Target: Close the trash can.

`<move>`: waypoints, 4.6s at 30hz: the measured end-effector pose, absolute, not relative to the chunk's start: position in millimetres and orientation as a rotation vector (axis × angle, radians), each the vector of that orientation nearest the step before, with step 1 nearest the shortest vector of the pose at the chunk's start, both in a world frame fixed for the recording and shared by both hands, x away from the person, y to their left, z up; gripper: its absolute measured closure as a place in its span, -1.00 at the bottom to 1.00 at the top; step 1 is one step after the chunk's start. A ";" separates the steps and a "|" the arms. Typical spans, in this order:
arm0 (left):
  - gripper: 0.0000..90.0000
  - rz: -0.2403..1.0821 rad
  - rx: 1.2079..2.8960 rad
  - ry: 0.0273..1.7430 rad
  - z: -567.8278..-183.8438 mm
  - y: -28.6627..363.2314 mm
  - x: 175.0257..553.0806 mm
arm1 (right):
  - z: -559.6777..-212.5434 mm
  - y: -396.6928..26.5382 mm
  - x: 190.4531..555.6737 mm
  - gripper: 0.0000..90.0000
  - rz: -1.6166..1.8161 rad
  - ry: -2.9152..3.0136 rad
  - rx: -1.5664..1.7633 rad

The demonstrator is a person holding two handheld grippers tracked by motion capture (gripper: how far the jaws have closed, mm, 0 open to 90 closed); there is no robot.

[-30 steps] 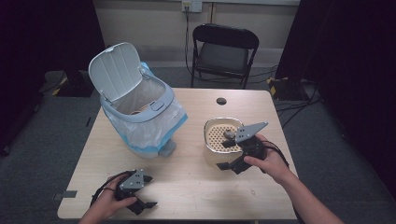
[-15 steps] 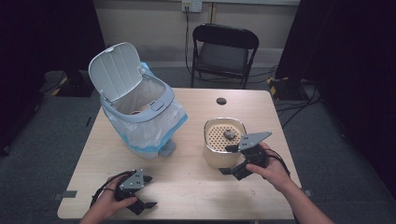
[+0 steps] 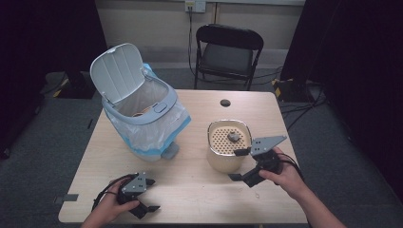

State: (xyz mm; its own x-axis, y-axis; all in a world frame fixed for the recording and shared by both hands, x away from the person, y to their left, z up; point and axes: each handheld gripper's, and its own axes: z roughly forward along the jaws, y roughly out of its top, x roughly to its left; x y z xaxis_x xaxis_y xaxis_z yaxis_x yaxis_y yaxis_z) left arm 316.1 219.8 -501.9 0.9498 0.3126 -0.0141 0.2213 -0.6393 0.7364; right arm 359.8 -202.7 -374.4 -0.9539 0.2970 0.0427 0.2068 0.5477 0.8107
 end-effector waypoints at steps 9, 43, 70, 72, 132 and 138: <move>-0.79 0.145 2.287 0.374 -501.9 219.8 316.1 | -405.0 -205.9 341.6 -0.68 1.380 2.745 0.431; -0.65 0.116 2.132 0.639 -464.0 263.4 313.7 | -500.1 -216.5 349.8 -0.69 1.196 2.732 0.437; -0.65 0.263 2.068 0.927 -295.4 349.1 354.5 | -500.5 -218.5 348.7 -0.69 1.197 2.725 0.442; -0.65 0.274 2.072 0.930 -291.4 350.5 357.3 | -500.4 -218.5 348.6 -0.69 1.196 2.727 0.444; 0.38 0.305 2.183 0.918 -228.9 226.8 457.3 | -500.1 -218.8 348.5 -0.69 1.193 2.733 0.446; 0.43 0.325 2.162 0.943 -234.2 222.1 466.9 | -500.3 -218.7 348.7 -0.69 1.197 2.731 0.442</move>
State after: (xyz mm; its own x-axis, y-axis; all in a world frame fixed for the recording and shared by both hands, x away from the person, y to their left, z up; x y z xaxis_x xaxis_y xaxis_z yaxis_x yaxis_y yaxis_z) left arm 466.9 222.1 -234.2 0.6974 0.7142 -0.0593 0.5262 -0.4542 0.7189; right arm 348.7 -218.7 -500.3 -0.9491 0.3151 0.0012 0.2145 0.6433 0.7349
